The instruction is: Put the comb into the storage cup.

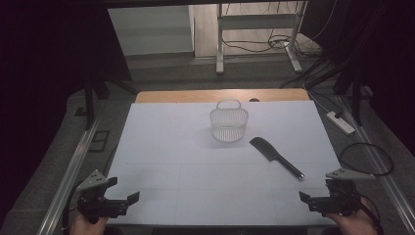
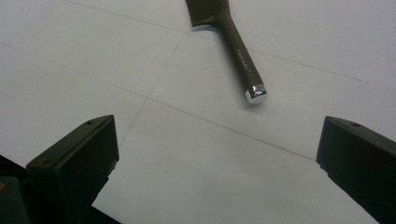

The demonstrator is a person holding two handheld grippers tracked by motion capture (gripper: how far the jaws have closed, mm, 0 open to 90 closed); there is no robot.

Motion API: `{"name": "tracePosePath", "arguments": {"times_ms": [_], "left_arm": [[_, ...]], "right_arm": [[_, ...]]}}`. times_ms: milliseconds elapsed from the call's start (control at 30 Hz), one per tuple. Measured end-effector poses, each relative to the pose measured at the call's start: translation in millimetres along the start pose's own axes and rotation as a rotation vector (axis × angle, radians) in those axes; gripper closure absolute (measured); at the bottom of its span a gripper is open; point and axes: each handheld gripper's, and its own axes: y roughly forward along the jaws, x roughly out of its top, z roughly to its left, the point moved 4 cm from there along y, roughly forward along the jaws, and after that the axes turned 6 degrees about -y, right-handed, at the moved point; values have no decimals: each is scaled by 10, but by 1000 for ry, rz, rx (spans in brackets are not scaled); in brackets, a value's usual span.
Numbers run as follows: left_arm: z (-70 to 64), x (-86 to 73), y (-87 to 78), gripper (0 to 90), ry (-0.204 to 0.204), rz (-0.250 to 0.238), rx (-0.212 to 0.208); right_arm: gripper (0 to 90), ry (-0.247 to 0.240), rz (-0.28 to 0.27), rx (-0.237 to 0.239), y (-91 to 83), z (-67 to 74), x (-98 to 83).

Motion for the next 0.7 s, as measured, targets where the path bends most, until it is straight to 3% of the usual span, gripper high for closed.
{"name": "tracePosePath", "arguments": {"times_ms": [133, 233, 700], "left_arm": [[2, 0, -1, 0, -4, -3, -2], [6, -1, -4, 0, -8, -5, -5], [10, -1, -4, 0, -11, -5, -5]], "right_arm": [[0, -3, -5, 14, -5, 0, 3], [0, -29, -17, -7, -11, -6, 11], [0, -33, -20, 6, 40, -47, 100]]}}
